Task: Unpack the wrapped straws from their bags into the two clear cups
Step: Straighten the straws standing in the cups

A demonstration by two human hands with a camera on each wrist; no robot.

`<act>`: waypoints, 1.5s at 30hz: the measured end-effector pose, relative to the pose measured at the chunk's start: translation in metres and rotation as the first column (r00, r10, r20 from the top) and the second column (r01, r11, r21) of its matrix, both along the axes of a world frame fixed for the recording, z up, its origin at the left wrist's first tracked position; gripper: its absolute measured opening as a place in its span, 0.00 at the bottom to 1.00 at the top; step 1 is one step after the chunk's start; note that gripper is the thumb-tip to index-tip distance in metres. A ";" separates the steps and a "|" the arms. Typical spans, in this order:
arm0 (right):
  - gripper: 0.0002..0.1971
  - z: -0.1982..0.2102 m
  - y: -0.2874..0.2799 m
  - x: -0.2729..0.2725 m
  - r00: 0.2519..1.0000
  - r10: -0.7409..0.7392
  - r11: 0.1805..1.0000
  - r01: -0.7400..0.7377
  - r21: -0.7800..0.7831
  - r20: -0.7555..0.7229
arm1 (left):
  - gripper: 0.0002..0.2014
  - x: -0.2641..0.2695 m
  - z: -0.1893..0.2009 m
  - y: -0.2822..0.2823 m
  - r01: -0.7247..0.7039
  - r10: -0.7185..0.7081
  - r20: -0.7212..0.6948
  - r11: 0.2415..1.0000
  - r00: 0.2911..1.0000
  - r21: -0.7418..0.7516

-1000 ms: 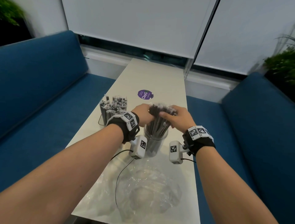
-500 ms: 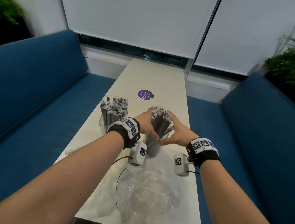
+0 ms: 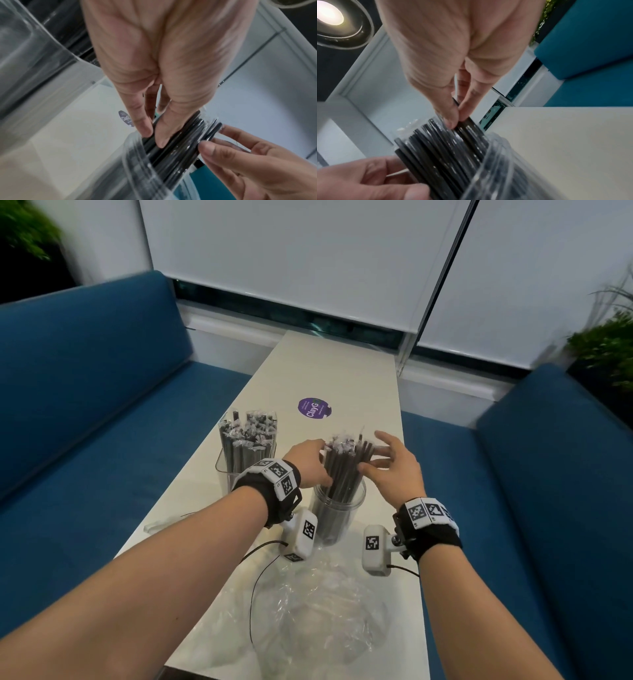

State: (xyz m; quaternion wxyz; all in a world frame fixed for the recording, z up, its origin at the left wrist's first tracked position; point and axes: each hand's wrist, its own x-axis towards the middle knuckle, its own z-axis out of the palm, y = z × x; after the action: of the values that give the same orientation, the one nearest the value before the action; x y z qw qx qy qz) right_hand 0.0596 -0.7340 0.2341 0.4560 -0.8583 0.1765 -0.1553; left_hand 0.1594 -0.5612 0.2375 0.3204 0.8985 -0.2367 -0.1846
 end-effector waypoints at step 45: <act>0.49 0.012 0.141 0.094 0.966 0.166 0.985 -0.171 -0.007 -0.199 | 0.46 0.095 0.025 0.176 0.246 -0.245 -0.067 0.969 0.967 0.000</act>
State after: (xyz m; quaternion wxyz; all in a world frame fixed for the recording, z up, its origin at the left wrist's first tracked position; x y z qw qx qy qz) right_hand 0.1533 -0.5927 0.2463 0.4376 -0.8867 0.1456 -0.0319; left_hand 0.2541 -0.3851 0.2628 0.2991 0.8569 -0.3345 -0.2537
